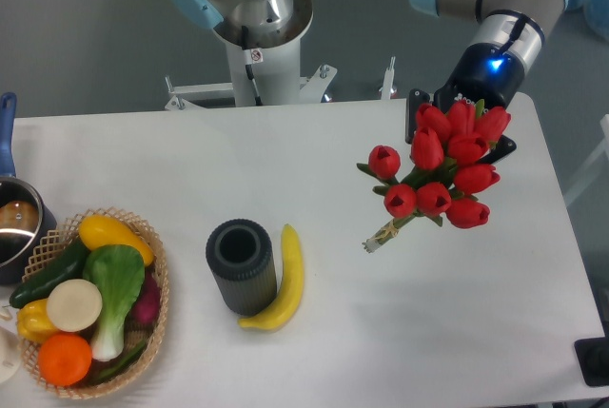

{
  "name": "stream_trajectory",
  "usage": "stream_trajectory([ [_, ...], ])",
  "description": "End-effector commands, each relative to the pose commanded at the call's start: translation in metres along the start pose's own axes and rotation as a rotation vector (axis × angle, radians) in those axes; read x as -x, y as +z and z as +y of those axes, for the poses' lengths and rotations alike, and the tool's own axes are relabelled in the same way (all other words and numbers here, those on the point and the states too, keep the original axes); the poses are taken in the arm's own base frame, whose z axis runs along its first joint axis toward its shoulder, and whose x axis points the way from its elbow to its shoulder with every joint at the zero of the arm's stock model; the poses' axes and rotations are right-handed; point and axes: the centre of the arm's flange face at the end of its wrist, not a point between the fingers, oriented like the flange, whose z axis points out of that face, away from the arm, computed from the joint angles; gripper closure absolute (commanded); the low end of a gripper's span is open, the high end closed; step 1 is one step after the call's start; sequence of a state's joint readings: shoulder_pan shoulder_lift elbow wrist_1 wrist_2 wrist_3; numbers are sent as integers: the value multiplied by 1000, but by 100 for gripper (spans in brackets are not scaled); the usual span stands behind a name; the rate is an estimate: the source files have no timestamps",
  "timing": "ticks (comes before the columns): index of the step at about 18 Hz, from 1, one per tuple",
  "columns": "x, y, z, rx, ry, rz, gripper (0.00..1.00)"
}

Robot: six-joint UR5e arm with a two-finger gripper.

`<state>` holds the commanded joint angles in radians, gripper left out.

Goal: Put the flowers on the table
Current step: 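Lift the red tulip bunch slightly with the gripper, stems held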

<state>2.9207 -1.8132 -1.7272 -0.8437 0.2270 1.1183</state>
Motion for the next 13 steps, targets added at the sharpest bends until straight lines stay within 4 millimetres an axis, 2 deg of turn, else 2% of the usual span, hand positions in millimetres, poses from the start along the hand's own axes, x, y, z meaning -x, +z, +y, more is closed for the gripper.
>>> stream_trajectory([
  [5, -6, 1, 5, 49, 1, -20, 66],
  [8, -11, -3, 1, 84, 6, -43, 66],
  [13, -9, -4, 6, 194, 14, -99, 66],
])
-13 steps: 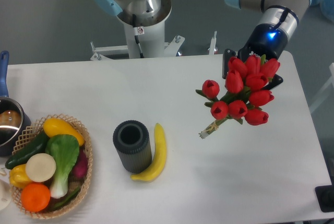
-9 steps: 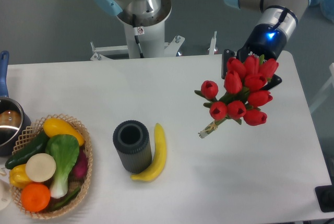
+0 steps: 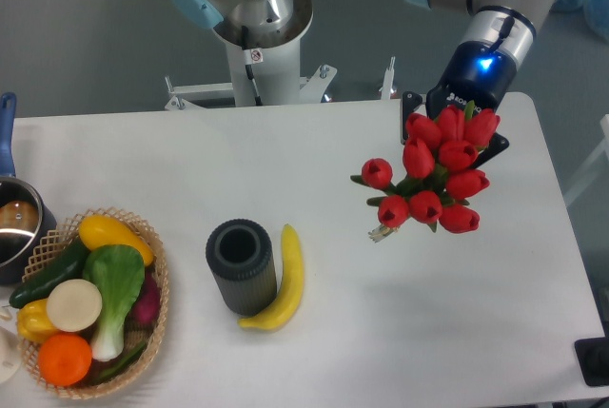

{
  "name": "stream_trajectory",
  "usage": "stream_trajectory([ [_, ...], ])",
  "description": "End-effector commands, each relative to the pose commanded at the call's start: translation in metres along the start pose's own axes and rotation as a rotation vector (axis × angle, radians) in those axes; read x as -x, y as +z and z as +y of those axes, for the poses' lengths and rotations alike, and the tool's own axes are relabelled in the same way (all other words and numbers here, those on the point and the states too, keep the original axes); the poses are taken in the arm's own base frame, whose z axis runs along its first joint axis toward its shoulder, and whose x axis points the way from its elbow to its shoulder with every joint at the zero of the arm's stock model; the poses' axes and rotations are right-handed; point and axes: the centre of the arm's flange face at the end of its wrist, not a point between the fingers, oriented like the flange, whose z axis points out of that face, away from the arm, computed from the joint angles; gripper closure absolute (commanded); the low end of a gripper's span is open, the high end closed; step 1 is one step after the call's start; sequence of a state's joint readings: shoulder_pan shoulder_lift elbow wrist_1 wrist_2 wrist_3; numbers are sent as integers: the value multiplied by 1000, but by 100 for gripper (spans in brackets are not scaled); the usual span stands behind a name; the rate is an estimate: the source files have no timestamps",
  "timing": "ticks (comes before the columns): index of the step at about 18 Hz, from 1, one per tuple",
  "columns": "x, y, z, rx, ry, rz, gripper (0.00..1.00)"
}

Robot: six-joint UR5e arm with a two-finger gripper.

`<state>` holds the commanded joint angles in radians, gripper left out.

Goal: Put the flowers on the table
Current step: 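Lift the red tulip bunch slightly with the gripper, stems held, then lower the held tulips toward the table beside the yellow banana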

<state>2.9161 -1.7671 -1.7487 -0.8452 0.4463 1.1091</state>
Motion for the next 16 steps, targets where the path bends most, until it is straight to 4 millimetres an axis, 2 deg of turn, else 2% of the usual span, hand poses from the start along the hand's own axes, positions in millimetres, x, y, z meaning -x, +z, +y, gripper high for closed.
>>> stream_trajectory([
  [5, 1, -5, 0, 99, 17, -58, 66],
  [12, -4, 23, 12, 267, 49, -83, 66],
  [16, 2, 42, 34, 398, 59, -98, 66],
])
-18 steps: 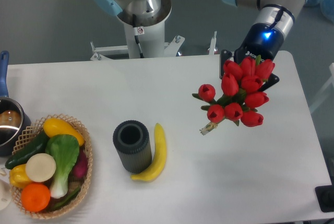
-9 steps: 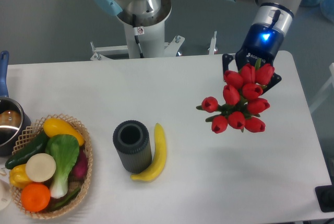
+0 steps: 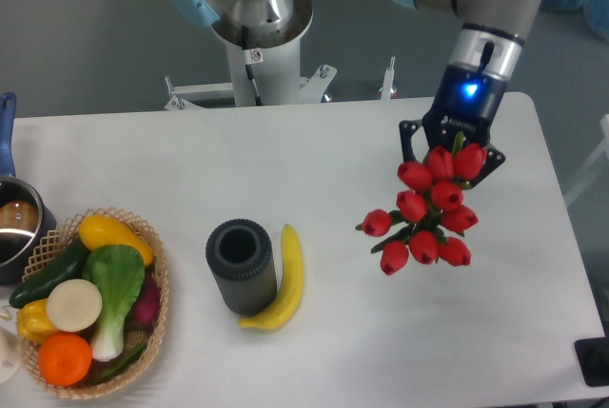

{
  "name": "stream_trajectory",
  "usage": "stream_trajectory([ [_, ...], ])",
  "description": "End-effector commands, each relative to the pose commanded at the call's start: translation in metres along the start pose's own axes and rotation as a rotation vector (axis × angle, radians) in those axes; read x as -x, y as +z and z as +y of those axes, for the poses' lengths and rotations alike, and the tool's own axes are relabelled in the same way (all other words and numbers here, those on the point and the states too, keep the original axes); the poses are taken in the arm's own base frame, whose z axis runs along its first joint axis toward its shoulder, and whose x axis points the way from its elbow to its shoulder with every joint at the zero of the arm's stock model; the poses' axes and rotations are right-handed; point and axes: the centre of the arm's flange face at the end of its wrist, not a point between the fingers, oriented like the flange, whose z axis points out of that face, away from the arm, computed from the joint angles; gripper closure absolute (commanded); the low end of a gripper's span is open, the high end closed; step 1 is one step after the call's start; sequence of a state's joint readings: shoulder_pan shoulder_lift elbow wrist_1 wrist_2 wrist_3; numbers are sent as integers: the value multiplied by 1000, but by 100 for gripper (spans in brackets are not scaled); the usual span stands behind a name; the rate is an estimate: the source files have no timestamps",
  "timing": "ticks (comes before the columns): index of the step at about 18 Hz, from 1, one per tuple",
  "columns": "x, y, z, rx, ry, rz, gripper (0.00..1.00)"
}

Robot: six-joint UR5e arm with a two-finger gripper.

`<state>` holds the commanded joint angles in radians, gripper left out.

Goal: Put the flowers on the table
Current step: 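Lower the held tulips toward the table beside the yellow banana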

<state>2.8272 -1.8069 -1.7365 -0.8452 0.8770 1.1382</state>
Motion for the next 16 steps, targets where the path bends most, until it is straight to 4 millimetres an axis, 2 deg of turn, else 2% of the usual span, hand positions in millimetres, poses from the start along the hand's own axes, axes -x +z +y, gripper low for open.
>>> stream_trajectory([
  [4, 7, 26, 18, 92, -13, 4, 66],
  [8, 7, 47, 14, 170, 11, 3, 66],
  [11, -1, 74, 13, 248, 39, 11, 65],
  [16, 2, 87, 18, 290, 39, 15, 65],
])
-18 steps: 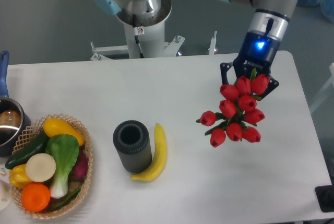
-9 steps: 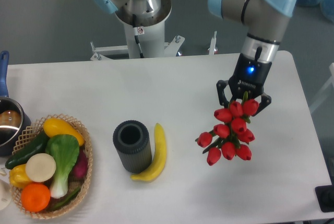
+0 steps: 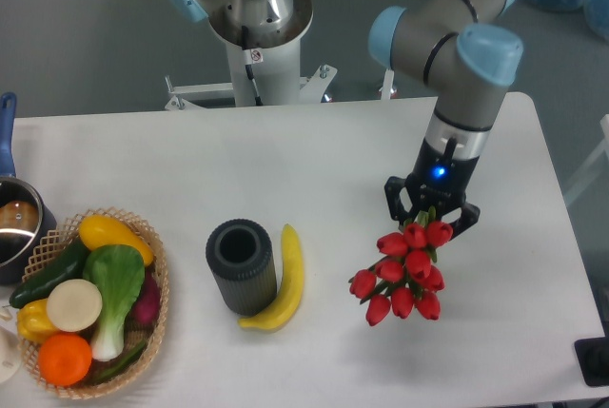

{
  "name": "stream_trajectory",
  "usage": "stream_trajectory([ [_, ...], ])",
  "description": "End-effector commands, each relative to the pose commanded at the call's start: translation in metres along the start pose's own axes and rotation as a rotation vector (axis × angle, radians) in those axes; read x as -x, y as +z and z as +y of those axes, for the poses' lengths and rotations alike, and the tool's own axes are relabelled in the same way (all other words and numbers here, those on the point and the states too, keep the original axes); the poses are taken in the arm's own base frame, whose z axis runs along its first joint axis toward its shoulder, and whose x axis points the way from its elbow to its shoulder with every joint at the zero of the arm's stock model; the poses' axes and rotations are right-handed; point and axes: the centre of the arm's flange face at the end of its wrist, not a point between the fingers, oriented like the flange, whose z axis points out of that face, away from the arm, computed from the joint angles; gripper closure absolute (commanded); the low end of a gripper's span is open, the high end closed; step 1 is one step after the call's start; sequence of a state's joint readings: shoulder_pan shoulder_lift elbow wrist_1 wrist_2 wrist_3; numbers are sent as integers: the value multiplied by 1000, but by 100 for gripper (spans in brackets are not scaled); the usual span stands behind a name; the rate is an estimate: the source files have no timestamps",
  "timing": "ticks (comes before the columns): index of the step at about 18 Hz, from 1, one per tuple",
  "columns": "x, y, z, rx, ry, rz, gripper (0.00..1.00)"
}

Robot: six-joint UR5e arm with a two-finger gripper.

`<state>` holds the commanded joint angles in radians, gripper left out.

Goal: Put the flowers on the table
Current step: 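Lower the held tulips toward the table beside the yellow banana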

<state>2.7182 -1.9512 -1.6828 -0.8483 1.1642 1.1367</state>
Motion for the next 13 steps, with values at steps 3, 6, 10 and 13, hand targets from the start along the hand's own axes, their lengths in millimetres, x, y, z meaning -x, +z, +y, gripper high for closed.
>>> stream_trajectory([
  [3, -8, 18, -6, 46, 24, 9, 65],
  [6, -6, 37, -7, 55, 28, 31, 65],
  [10, -8, 58, -6, 67, 27, 62, 65],
  [13, -11, 75, -5, 77, 30, 86, 65],
])
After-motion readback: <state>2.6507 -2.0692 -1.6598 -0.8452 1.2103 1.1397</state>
